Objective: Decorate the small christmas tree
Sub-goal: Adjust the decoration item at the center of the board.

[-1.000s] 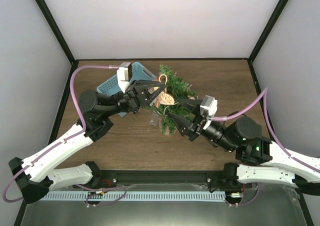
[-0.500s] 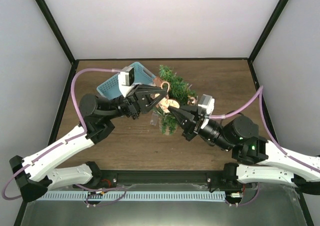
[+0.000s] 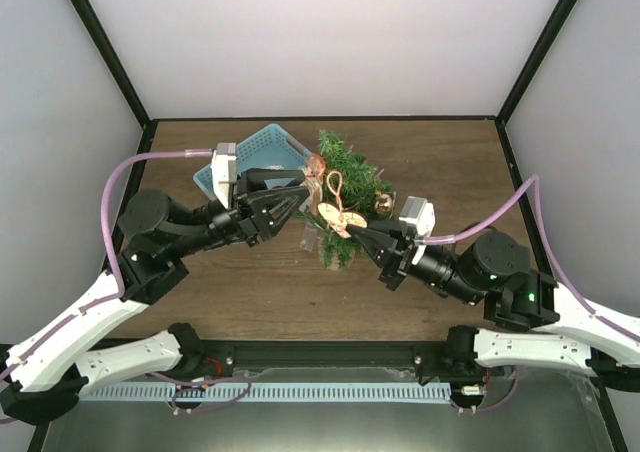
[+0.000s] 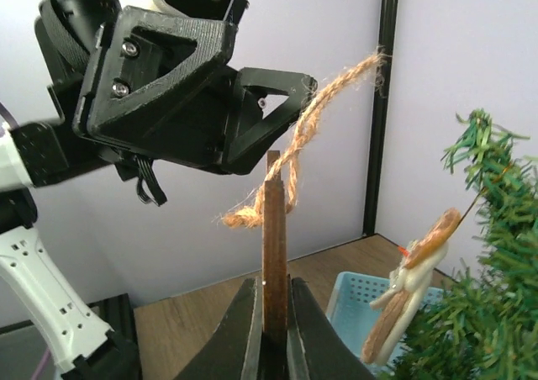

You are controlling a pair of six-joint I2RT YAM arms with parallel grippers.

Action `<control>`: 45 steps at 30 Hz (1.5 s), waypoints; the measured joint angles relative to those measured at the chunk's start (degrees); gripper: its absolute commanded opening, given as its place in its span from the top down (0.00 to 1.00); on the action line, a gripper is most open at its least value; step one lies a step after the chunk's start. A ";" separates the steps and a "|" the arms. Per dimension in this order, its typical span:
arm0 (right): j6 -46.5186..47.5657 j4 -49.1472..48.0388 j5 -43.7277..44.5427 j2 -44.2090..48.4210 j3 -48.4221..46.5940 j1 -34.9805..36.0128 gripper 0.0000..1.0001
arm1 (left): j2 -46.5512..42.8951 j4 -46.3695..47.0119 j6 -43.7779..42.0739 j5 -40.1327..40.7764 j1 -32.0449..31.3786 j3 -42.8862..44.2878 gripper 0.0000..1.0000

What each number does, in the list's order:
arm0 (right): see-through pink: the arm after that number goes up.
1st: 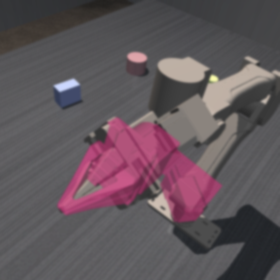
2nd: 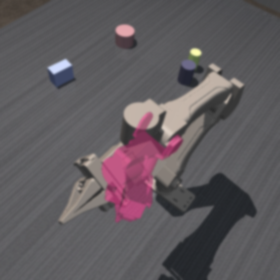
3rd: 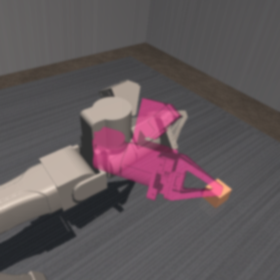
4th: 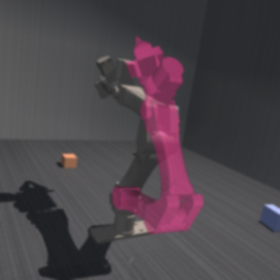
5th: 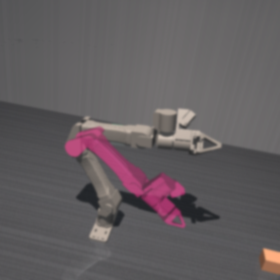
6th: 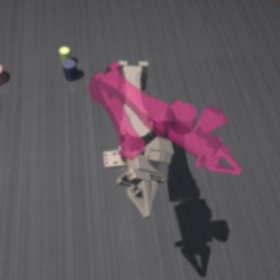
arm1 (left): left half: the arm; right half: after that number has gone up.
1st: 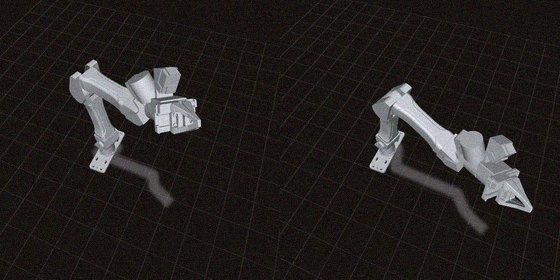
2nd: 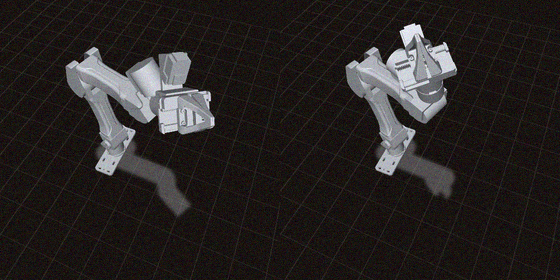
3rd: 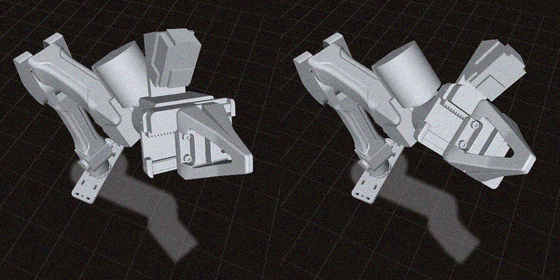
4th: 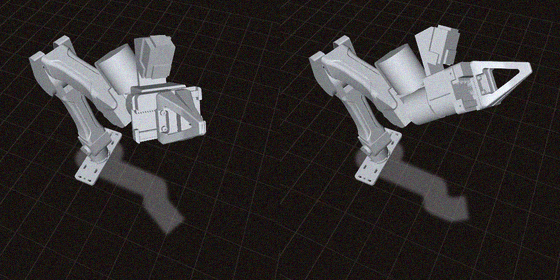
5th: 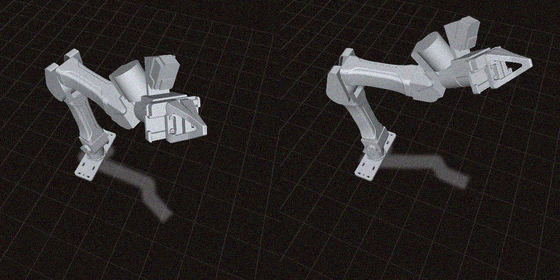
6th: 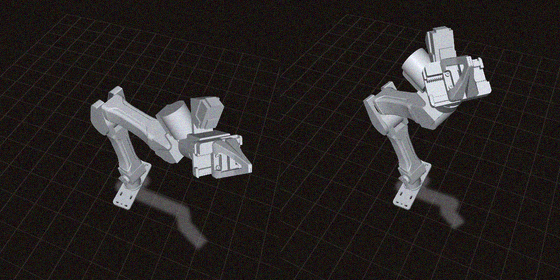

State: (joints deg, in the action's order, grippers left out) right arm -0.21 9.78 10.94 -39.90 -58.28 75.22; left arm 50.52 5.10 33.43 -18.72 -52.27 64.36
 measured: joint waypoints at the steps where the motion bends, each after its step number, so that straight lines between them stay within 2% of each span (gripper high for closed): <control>1: 0.81 1.16 0.26 -0.63 -1.20 0.00 0.99 | 0.52 -2.27 -1.60 -0.09 0.00 1.55 0.50; 6: 4.33 7.39 1.09 -4.17 -8.44 0.00 0.99 | 3.23 -11.28 -9.18 -1.44 0.04 8.50 0.50; 10: 6.05 10.88 2.58 -4.72 -9.55 0.00 0.99 | 4.57 -17.59 -10.45 0.59 0.04 11.69 0.52; 13: 8.81 14.43 6.71 -6.40 -11.26 -0.02 0.99 | 4.74 -20.13 -9.16 1.18 0.07 12.41 0.55; 17: 13.97 18.40 11.72 -12.81 -18.47 0.00 0.99 | 5.81 -21.31 -5.33 -0.70 0.09 14.34 0.55; 25: 28.55 16.26 10.25 -14.08 -20.90 -0.04 0.99 | 8.48 -20.87 2.97 -5.51 0.09 18.10 0.54; 31: 42.25 10.32 8.66 -14.45 -20.90 -0.02 0.99 | 2.01 -21.49 7.26 -2.34 0.07 15.93 0.54; 35: 55.93 2.25 11.10 -14.84 -19.28 0.00 0.97 | -1.53 -21.97 9.33 0.57 0.07 15.28 0.54; 40: 74.82 -10.36 14.27 -14.69 -12.92 -0.02 0.97 | -1.55 -22.91 10.45 2.36 0.07 15.28 0.51; 45: 89.07 -17.18 14.69 -14.84 -7.98 0.00 0.97 | 0.22 -22.80 12.68 2.78 0.07 15.28 0.49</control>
State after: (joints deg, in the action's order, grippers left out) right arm 88.86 -7.40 25.63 -54.74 -66.26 75.22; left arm 50.74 -17.69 46.11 -15.94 -52.21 79.64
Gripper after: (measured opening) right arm 0.049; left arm 0.498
